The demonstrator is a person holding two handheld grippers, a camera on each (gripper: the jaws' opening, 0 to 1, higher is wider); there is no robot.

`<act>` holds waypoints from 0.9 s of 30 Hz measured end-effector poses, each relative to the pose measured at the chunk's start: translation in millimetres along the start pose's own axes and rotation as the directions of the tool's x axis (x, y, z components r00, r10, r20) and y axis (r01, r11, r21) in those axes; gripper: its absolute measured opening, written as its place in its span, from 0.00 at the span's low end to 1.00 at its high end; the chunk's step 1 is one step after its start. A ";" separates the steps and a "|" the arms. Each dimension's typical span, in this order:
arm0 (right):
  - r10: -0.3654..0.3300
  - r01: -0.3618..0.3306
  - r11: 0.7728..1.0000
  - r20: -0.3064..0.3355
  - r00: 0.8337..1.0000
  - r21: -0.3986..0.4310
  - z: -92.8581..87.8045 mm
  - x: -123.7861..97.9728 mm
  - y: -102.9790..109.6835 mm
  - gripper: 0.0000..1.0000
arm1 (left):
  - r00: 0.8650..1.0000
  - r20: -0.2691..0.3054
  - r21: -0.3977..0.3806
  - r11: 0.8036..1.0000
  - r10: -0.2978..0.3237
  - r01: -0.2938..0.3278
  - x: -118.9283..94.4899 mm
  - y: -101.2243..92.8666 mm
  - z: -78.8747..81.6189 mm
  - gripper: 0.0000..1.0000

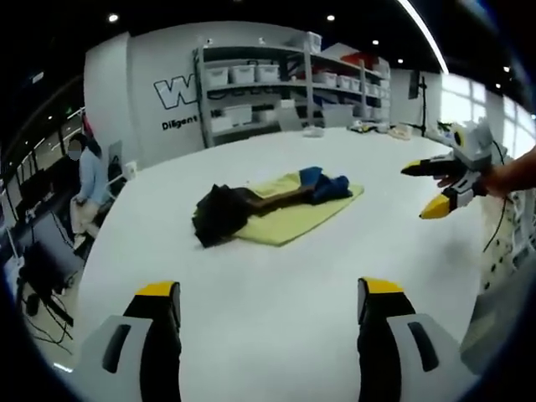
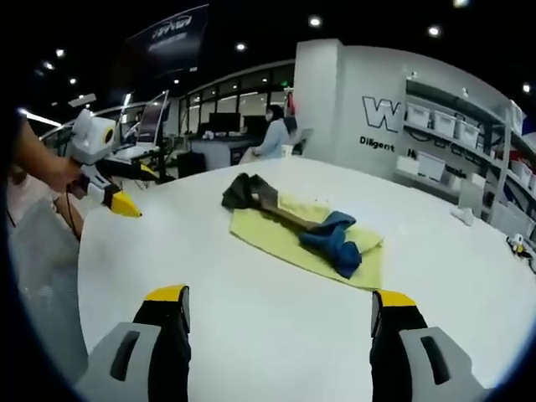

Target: Fold the garment on the visible template until the final outline fits inside the template.

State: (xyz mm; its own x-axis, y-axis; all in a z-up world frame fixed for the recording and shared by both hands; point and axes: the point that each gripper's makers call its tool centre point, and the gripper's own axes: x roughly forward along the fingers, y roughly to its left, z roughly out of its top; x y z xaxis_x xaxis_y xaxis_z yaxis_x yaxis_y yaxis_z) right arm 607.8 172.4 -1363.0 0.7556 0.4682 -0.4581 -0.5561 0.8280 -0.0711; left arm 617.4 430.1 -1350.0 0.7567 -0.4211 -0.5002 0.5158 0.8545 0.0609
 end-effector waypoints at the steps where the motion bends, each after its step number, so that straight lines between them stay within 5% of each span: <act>1: 0.000 0.000 1.000 -0.004 1.000 -0.004 -0.2 1.2 -0.7 0.85 | 1.000 0.005 0.001 1.000 -0.007 0.007 4.9 -0.3 2.0 0.82; 12: -0.033 0.033 0.999 -0.006 0.999 0.042 10.1 30.9 -26.2 0.69 | 0.998 0.022 -0.008 0.998 -0.062 0.062 55.4 2.3 8.2 0.70; 27: -0.069 0.074 0.994 -0.055 0.996 0.081 0.2 77.6 -39.9 0.52 | 0.987 0.081 -0.026 0.990 -0.137 0.139 114.0 -5.0 23.9 0.50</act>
State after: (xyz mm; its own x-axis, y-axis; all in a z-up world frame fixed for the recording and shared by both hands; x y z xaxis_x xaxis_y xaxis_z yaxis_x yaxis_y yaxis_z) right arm 688.6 175.8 -1395.6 0.7722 0.3921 -0.5000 -0.4692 0.8825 -0.0327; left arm 710.7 370.6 -1386.7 0.7089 -0.5572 -0.4324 0.6055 0.7952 -0.0319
